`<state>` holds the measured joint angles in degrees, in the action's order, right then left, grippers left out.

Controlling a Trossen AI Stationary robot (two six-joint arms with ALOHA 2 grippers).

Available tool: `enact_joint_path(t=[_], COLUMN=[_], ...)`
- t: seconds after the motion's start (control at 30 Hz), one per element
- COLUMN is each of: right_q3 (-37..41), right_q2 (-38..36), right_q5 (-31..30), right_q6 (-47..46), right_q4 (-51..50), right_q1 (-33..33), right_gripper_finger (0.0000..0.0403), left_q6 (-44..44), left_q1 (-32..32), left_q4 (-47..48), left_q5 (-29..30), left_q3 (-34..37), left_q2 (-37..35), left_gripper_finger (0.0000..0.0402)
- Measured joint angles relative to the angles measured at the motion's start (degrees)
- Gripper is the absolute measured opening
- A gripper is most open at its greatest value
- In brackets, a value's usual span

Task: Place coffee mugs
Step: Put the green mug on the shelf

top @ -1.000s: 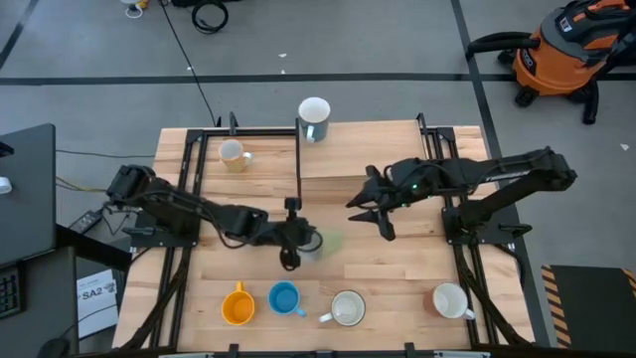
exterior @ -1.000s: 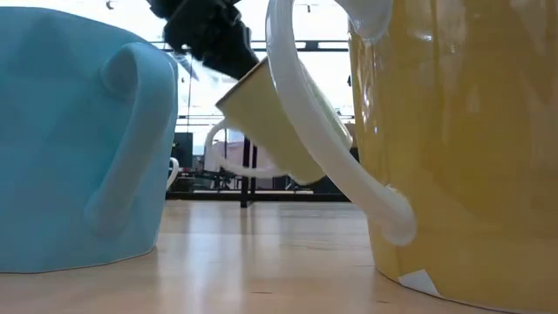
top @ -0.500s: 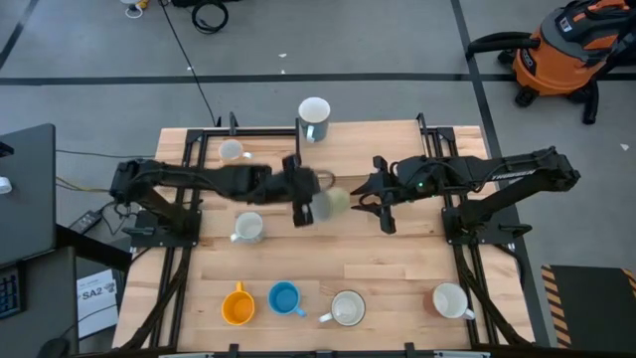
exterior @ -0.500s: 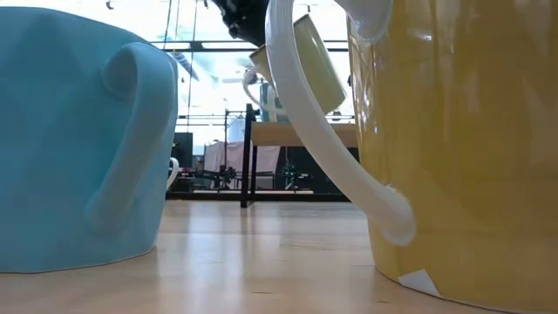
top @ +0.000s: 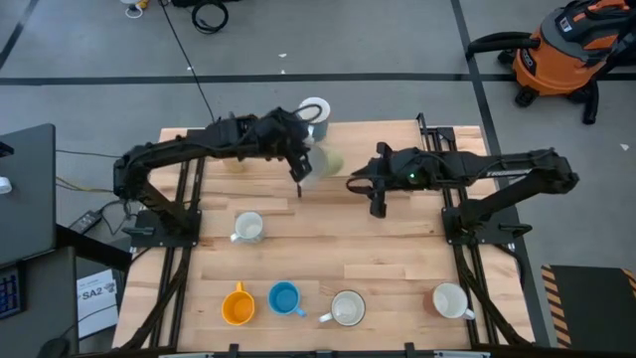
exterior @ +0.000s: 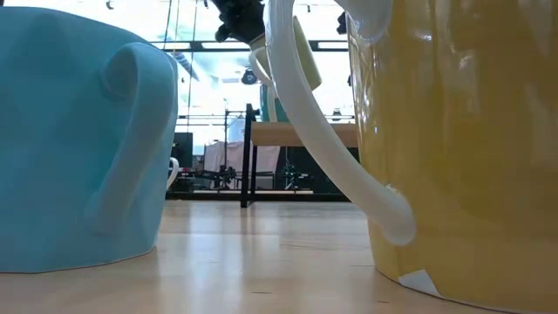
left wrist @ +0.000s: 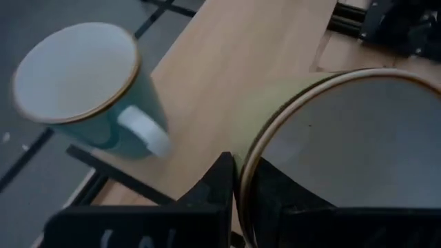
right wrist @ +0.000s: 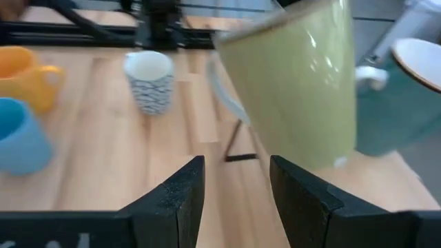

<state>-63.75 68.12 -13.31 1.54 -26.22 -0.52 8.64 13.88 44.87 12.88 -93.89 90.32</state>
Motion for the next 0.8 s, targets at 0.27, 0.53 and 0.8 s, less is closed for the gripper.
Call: enact_joint_path(t=[0.27,0.53,0.8], right_q3=[0.00,0.00,0.00], right_q2=[4.32,9.70,14.24], right_q5=[-2.11,-2.08,-2.02], right_q6=[1.24,3.66,6.09], right_q4=[1.89,7.16,11.43], right_q1=[4.56,7.81,10.09], right_gripper_finger=[0.0170,0.0170,0.0170], left_q6=[2.82,2.92,4.20], left_q1=[3.35,4.01,4.01], left_q4=[3.76,5.45,6.24], left_q5=[-4.21,-4.15,-4.09], left_q3=[-1.36,-1.42,-1.42], left_q2=[0.00,0.52,0.96], left_gripper_finger=[0.0032,0.0032,0.0032])
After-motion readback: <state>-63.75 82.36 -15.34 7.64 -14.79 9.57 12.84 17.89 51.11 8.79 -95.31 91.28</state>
